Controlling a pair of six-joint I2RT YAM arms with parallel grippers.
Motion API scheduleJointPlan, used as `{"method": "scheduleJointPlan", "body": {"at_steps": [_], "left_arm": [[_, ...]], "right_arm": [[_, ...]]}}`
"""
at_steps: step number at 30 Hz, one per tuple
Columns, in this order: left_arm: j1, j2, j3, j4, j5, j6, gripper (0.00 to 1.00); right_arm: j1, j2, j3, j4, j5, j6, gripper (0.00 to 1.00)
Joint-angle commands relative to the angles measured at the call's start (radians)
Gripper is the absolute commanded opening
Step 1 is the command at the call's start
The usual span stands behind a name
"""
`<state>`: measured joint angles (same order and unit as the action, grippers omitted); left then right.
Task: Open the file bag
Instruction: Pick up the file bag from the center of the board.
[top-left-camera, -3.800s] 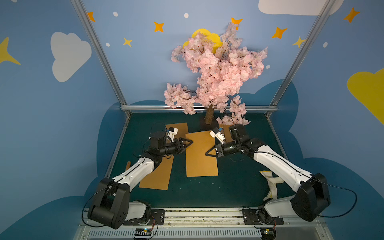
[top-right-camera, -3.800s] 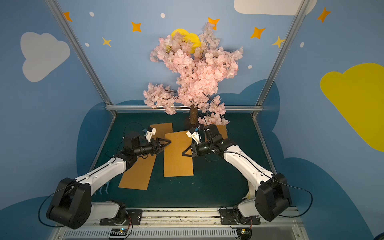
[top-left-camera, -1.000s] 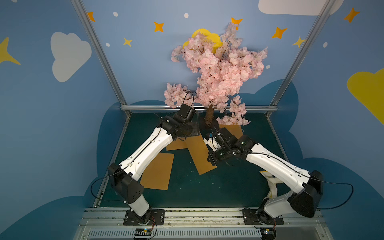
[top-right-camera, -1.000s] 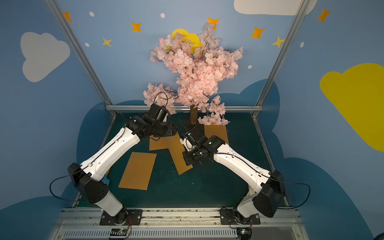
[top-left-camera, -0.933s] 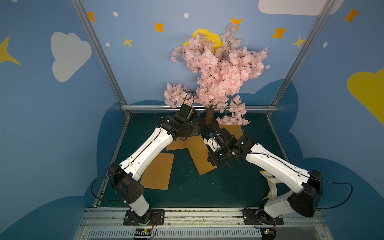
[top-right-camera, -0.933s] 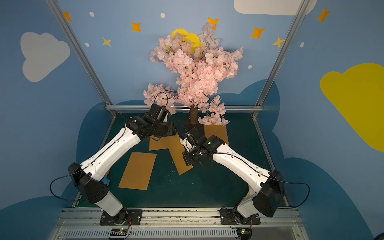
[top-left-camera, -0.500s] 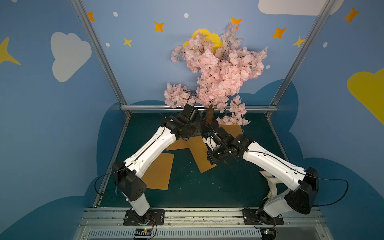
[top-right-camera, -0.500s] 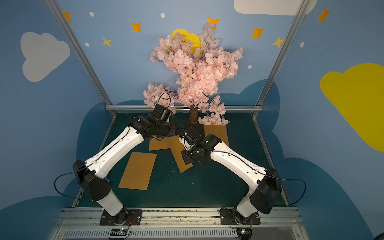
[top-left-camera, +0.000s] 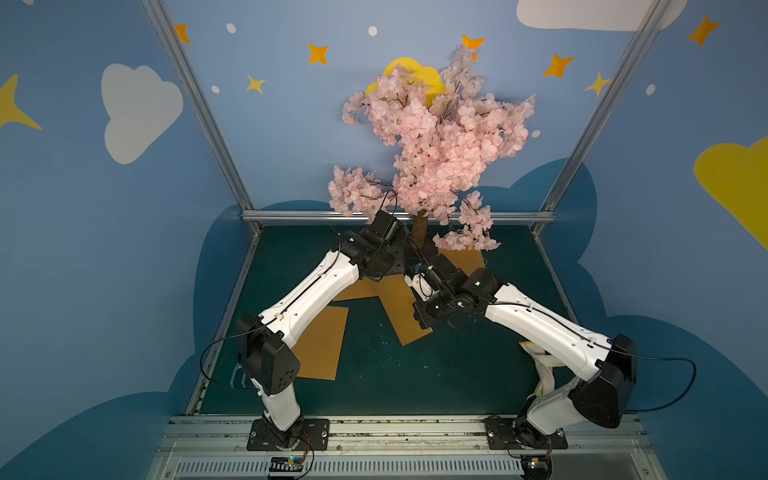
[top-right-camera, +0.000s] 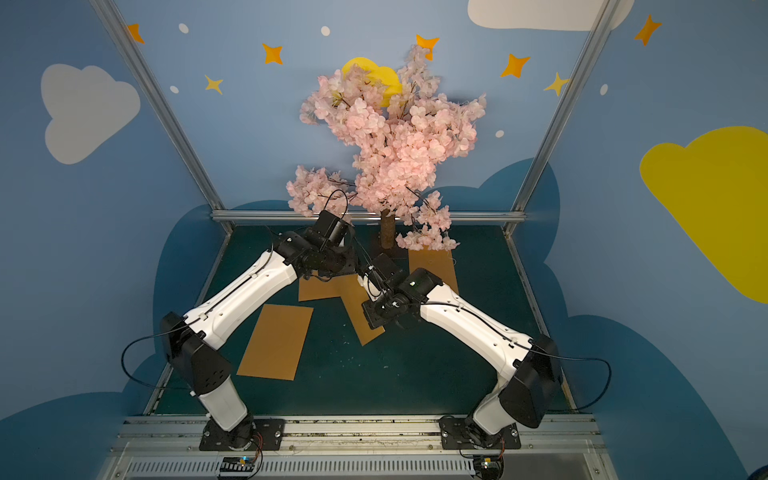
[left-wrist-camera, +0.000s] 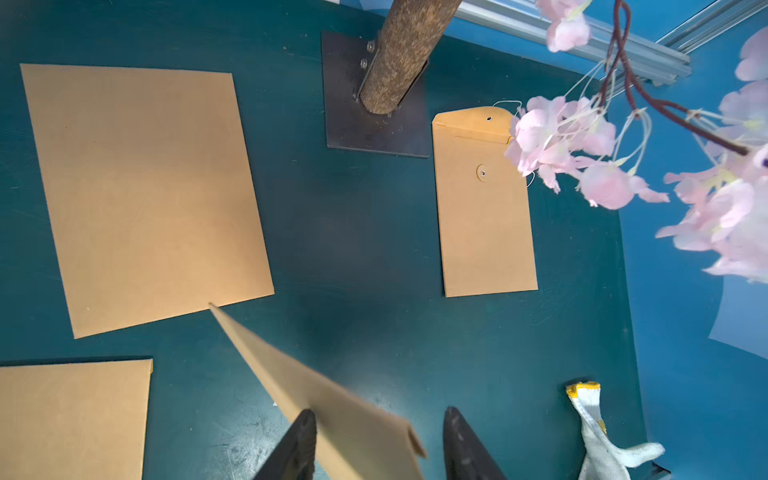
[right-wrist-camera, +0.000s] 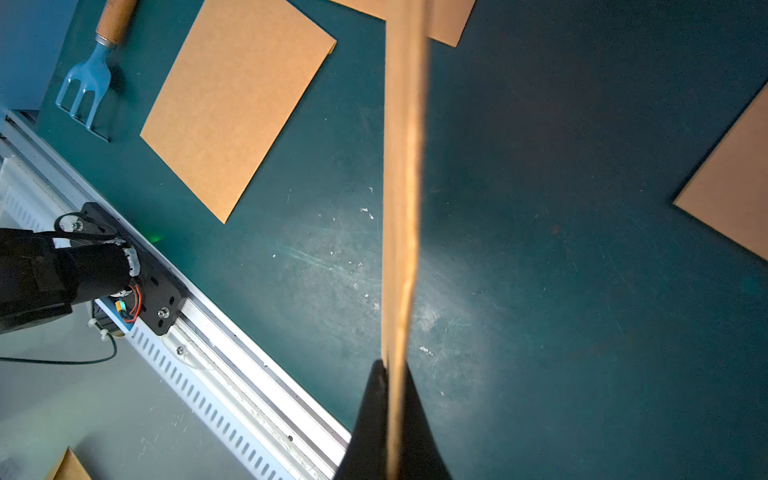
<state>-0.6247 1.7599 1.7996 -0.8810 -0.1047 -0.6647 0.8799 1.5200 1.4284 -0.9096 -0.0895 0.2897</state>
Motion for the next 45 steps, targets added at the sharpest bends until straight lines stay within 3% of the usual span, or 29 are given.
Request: {"method": "scheduleJointPlan", "body": {"at_steps": [1, 6, 11, 20, 28, 34, 37, 40, 45], "left_arm": [[0.001, 0.013, 0.018, -0.018, -0.007, -0.006, 0.47], [0.001, 0.022, 0.021, -0.019, -0.003, -0.006, 0.35], [0.002, 0.033, 0.020, -0.022, 0.002, -0.008, 0.31], [0.001, 0.032, 0.026, -0.021, -0.009, -0.012, 0.04], [0.018, 0.020, 0.046, -0.019, -0.019, -0.033, 0.03], [0.051, -0.008, 0.050, 0.012, -0.003, -0.032, 0.03], [0.077, -0.063, -0.031, 0.101, 0.052, -0.033, 0.03], [0.112, -0.154, -0.179, 0.264, 0.157, -0.048, 0.03], [0.189, -0.313, -0.467, 0.646, 0.467, -0.119, 0.03]], "right_arm": [[0.005, 0.008, 0.041, -0.005, 0.017, -0.012, 0.00], [0.005, 0.020, 0.052, -0.011, 0.024, -0.015, 0.00], [0.005, 0.019, 0.060, -0.009, 0.030, -0.015, 0.00], [0.006, 0.016, 0.070, -0.011, 0.028, -0.015, 0.01], [0.023, -0.014, 0.038, 0.025, -0.009, 0.006, 0.43], [0.027, -0.110, -0.046, 0.086, -0.053, 0.043, 0.57], [0.020, -0.191, -0.116, 0.136, -0.011, 0.114, 0.59], [-0.005, -0.295, -0.228, 0.249, 0.027, 0.097, 0.63], [-0.197, -0.362, -0.309, 0.312, -0.137, 0.117, 0.63]]}}
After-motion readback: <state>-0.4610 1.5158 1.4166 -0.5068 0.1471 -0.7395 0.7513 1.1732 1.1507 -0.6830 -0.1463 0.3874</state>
